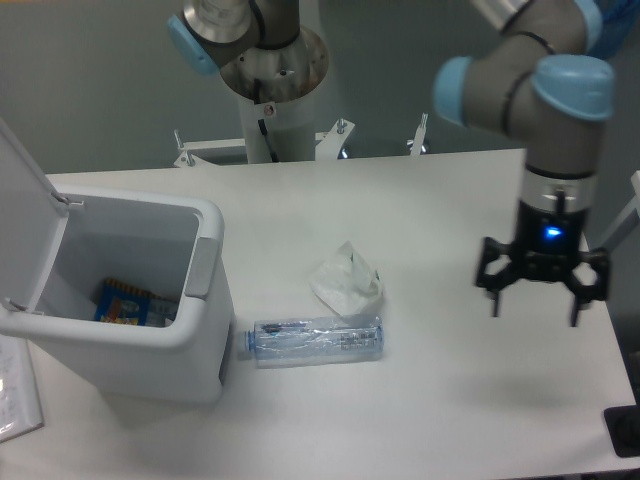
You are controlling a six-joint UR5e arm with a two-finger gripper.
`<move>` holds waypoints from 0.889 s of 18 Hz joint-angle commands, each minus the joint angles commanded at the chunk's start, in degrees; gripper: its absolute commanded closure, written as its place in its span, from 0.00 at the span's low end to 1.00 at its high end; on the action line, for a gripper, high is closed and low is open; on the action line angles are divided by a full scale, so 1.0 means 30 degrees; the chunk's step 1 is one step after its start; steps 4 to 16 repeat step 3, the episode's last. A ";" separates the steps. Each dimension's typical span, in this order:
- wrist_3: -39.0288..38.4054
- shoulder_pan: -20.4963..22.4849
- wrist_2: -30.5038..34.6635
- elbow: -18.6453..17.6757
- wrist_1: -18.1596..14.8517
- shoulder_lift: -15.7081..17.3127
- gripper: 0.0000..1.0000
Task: Open the trash can
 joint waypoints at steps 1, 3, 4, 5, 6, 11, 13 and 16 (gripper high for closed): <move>0.1028 0.0001 0.0527 -0.0117 -0.0058 -0.0001 0.00; 0.1915 -0.0057 0.1233 -0.0176 -0.0175 -0.0001 0.00; 0.1915 -0.0057 0.1233 -0.0176 -0.0175 -0.0001 0.00; 0.1915 -0.0057 0.1233 -0.0176 -0.0175 -0.0001 0.00; 0.1915 -0.0057 0.1233 -0.0176 -0.0175 -0.0001 0.00; 0.1915 -0.0057 0.1233 -0.0176 -0.0175 -0.0001 0.00; 0.1915 -0.0057 0.1233 -0.0176 -0.0175 -0.0001 0.00; 0.1915 -0.0057 0.1233 -0.0176 -0.0175 -0.0001 0.00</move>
